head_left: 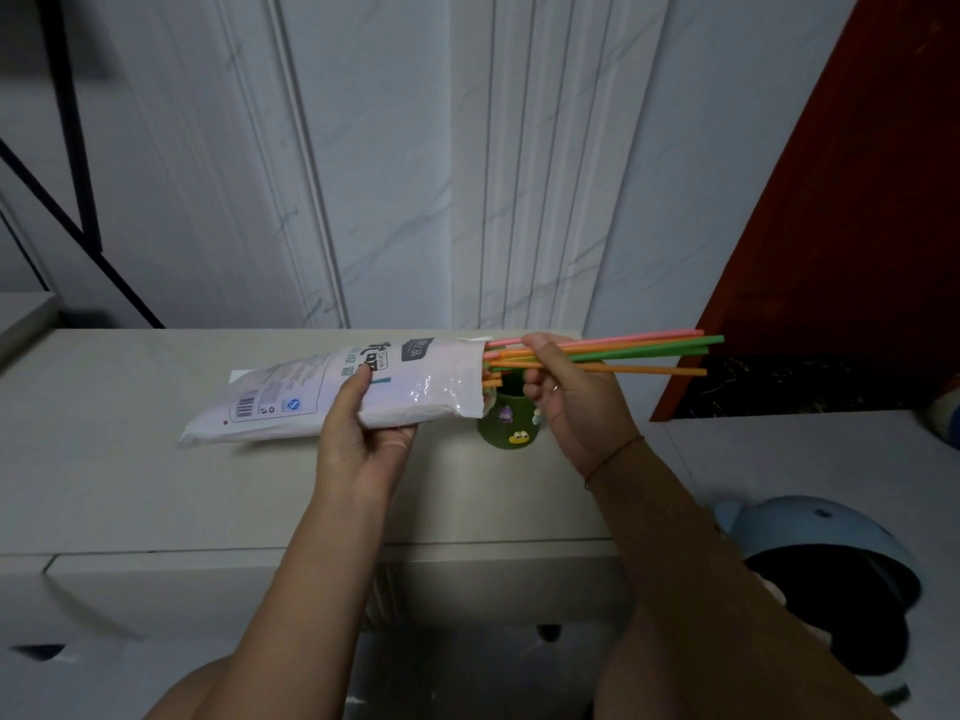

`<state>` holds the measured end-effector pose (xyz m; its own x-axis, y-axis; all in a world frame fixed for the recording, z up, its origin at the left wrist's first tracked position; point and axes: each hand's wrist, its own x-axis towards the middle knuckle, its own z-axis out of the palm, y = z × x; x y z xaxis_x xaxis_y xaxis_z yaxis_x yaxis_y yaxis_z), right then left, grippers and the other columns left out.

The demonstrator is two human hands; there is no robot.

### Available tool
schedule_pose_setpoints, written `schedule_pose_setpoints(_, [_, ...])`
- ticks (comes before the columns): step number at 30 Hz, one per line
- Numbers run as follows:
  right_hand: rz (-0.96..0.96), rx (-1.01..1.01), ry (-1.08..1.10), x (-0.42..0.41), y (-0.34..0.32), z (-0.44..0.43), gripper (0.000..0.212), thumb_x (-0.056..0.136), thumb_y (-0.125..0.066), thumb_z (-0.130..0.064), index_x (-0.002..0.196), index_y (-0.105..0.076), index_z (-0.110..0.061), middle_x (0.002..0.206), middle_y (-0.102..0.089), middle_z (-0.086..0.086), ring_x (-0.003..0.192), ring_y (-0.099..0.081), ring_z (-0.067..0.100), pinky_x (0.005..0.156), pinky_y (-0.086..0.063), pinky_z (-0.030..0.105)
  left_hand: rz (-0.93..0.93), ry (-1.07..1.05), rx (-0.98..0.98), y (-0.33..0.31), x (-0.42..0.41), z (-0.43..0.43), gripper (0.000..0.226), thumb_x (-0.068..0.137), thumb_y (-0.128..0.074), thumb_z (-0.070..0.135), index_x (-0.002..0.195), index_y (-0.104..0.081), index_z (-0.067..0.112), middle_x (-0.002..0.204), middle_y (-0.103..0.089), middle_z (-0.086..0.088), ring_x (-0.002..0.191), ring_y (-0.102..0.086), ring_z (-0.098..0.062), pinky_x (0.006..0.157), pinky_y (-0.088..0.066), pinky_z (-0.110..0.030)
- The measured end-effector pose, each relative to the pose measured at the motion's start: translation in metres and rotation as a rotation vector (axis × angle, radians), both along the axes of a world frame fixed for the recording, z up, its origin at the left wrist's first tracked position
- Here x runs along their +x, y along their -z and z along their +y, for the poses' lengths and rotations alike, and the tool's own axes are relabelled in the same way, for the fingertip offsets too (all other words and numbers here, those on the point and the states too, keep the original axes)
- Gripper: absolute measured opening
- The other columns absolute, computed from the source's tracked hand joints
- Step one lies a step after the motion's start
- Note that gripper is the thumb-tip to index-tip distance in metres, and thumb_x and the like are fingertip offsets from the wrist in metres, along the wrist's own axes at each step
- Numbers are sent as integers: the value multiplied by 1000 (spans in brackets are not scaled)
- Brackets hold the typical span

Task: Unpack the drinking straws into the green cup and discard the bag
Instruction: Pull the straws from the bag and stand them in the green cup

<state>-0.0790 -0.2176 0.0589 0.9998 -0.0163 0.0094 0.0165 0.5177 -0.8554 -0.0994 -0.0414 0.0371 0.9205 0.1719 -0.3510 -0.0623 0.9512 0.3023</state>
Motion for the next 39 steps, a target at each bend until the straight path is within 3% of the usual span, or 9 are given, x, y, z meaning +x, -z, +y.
schedule_pose_setpoints(7, [-20, -75, 114, 9, -14, -35, 7, 87, -60, -4, 81, -62, -2, 55, -56, 1, 50, -53, 6, 49, -46, 16, 21, -86, 32, 7, 3, 39, 47, 85, -63, 5, 130, -53, 11, 119, -68, -13, 107, -66, -30, 80, -54, -51])
schedule_pose_setpoints(13, [-15, -187, 218, 16, -21, -59, 5, 86, -63, -6, 83, -64, -3, 55, -60, -2, 49, -56, 5, 50, -49, 14, 31, -120, 59, 5, 6, 52, 46, 84, -64, 6, 129, -55, 13, 118, -69, -11, 106, -67, -28, 74, -56, -49])
schedule_pose_setpoints(24, [59, -547, 214, 38, 7, -46, 10, 83, -66, -10, 73, -64, -10, 61, -60, 8, 45, -55, 7, 45, -48, 14, 0, -71, 20, 3, 2, 31, 41, 85, -63, 5, 124, -57, 12, 116, -70, -11, 106, -67, -29, 86, -53, -50])
schedule_pose_setpoints(31, [93, -589, 101, 48, 24, -37, 8, 82, -68, -8, 82, -63, -1, 59, -54, 9, 46, -50, 12, 45, -47, 16, -14, -49, 22, 2, 0, 28, 45, 85, -62, 5, 129, -55, 13, 116, -70, -11, 106, -67, -29, 85, -53, -51])
schedule_pose_setpoints(36, [96, -581, 107, 42, 28, -43, 9, 82, -68, -6, 82, -62, 2, 62, -56, 10, 45, -52, 7, 47, -47, 14, -16, -41, 16, 3, -1, 27, 46, 85, -63, 5, 129, -55, 13, 117, -69, -11, 106, -67, -29, 77, -57, -51])
schedule_pose_setpoints(39, [134, -530, 84, 34, 29, -45, 11, 83, -66, -4, 90, -62, 4, 67, -58, 8, 54, -56, 8, 52, -50, 15, -23, -27, 15, 6, -2, 23, 45, 86, -62, 5, 129, -54, 12, 119, -68, -12, 109, -65, -30, 88, -53, -52])
